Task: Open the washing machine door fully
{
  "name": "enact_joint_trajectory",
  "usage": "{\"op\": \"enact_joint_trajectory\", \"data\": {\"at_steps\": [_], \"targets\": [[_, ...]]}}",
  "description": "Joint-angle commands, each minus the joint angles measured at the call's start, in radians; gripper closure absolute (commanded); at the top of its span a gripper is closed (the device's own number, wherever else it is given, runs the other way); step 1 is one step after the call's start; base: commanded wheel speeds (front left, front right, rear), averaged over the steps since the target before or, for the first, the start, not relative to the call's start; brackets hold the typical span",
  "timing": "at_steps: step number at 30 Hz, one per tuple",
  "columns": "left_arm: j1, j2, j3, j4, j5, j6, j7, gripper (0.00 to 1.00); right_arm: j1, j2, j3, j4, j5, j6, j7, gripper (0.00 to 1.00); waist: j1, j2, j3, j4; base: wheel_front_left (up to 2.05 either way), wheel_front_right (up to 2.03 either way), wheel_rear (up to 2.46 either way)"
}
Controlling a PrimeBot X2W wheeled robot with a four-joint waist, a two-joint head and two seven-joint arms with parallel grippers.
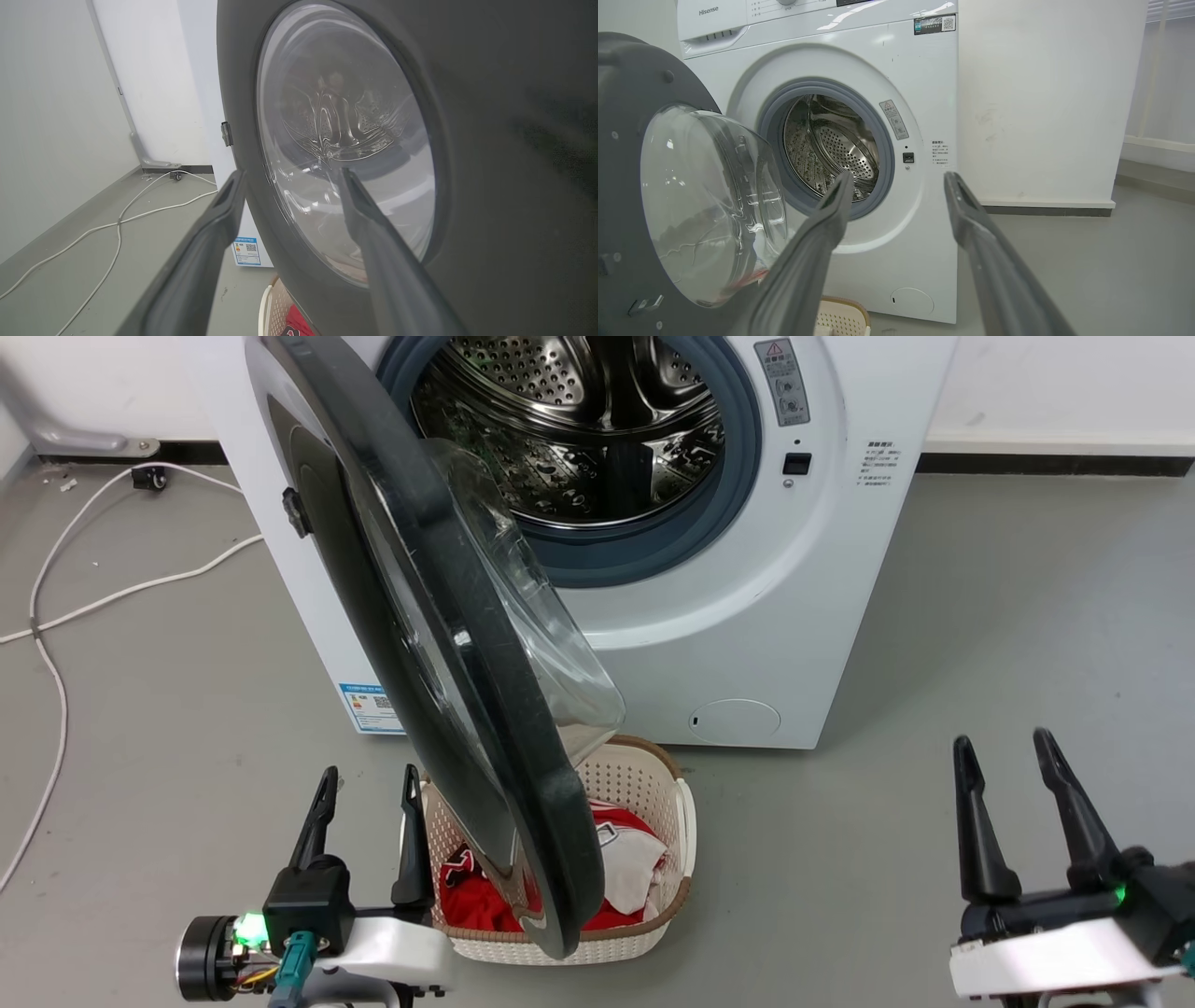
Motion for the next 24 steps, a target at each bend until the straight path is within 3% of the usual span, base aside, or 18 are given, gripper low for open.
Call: {"op": "enact_joint_trajectory", "data": {"at_steps": [1, 7, 15, 16, 17, 24], "targets": [[0.010, 0.000, -0.001, -0.003, 0.003, -0.002, -0.003, 0.00, 0.023, 0.013, -0.014, 0.000, -0.022, 0.000, -0.002, 0.00, 0.0001, 0.0000, -0.002, 0.001, 0.00, 0.00, 0.00], [0.019, -0.001, -0.006, -0.004, 0.002, 0.003, -0.003, 0.00, 0.080, 0.031, -0.034, 0.018, -0.083, 0.000, -0.002, 0.00, 0.0001, 0.0000, -0.009, 0.004, 0.00, 0.00, 0.00], [0.024, 0.000, 0.001, -0.009, -0.003, 0.012, -0.003, 0.00, 0.100, 0.032, -0.030, 0.044, -0.040, 0.000, -0.002, 0.00, 0.0001, 0.0000, -0.012, 0.005, 0.00, 0.00, 0.00], [0.021, 0.000, 0.006, -0.019, -0.004, 0.016, -0.003, 0.57, 0.098, 0.032, -0.029, 0.047, -0.036, 0.000, -0.002, 0.00, 0.0001, 0.0000, -0.012, 0.005, 0.00, 0.00, 0.00], [0.019, 0.000, 0.013, -0.027, -0.005, 0.022, -0.003, 1.00, 0.095, 0.032, -0.028, 0.050, -0.033, 0.000, -0.002, 0.00, 0.0001, 0.0000, -0.012, 0.005, 0.00, 0.00, 0.00], [-0.023, 0.007, 0.072, -0.153, 0.017, 0.031, -0.003, 1.00, 0.083, 0.032, -0.012, 0.066, -0.047, 0.000, -0.002, 0.00, 0.0001, 0.0000, -0.009, 0.000, 0.00, 0.00, 0.00]]}}
